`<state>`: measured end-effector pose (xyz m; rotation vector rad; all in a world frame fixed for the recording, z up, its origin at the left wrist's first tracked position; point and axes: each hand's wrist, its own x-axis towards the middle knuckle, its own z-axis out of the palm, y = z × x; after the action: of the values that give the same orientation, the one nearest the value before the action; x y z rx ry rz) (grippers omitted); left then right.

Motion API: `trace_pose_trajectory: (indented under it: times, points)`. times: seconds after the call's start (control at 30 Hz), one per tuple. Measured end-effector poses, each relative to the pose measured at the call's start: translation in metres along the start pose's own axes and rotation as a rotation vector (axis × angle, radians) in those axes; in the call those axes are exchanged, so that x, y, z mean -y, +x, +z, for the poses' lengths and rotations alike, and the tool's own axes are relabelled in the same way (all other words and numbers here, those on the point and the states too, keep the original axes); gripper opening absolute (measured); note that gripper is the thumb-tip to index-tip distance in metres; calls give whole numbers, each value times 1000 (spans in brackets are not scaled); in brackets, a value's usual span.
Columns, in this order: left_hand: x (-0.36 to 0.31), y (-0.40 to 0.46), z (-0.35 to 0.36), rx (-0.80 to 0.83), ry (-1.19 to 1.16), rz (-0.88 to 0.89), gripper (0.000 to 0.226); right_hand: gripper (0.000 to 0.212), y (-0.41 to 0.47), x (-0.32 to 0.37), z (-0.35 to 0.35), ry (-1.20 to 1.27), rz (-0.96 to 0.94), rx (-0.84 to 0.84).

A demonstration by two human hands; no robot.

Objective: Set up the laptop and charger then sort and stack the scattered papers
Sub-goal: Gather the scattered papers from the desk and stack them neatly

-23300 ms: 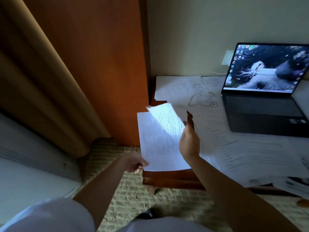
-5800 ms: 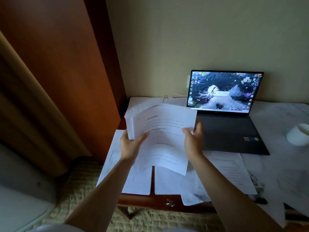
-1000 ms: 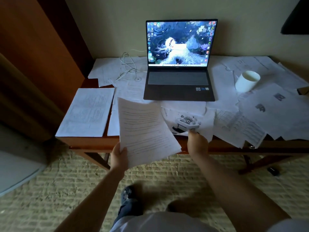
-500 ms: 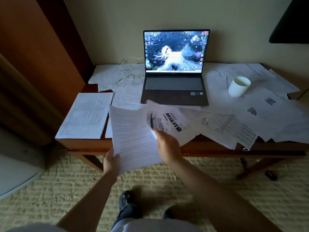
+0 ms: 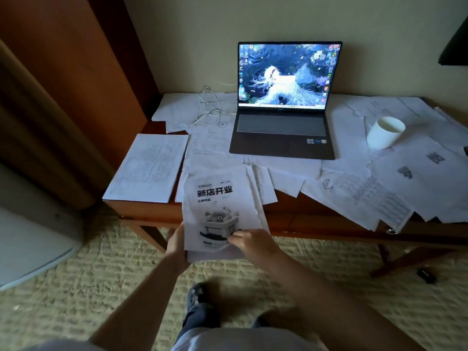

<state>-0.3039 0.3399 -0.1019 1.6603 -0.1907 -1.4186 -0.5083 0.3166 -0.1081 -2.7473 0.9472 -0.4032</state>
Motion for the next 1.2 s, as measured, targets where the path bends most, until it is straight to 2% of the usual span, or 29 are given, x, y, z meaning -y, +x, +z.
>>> trace_pose_trajectory:
  times: [0.13,0.23,0.33,0.53,0.63,0.73,0.8,0.87,0.93,1.07,1.13,1.2]
  points:
    - [-2,2,1,33,-2,-37,52,28,-9,-7,-2,-50,95,23]
    - [-9,-11,12,151,82,-93,36,28,-13,-8,-1,-2,45,-1]
    - [-11,-11,19,143,163,-89,24,28,-9,-9,-5,15,35,8]
    - [-19,-10,21,192,187,-48,15,29,-9,-15,-6,142,200,110]
    - [-19,-10,24,188,287,50,14,27,-8,-12,-8,224,303,188]
    - [-21,-13,25,47,485,261,16,29,-4,-6,-15,351,418,283]
    - [-26,-14,20,-64,507,392,16,39,3,-3,-20,433,567,238]
    - [-35,-12,11,-140,455,451,16,42,17,-4,-24,408,635,116]
    - [-46,-7,1,-195,384,466,17,39,33,-8,-24,373,659,59]
    - [-65,8,-22,-266,355,491,21,26,65,-13,-13,356,716,52]
    - [-73,18,-33,-280,353,492,25,24,84,-13,-9,402,813,-20]
    - [-82,26,-41,-272,357,487,26,32,105,-17,-2,456,957,-106]
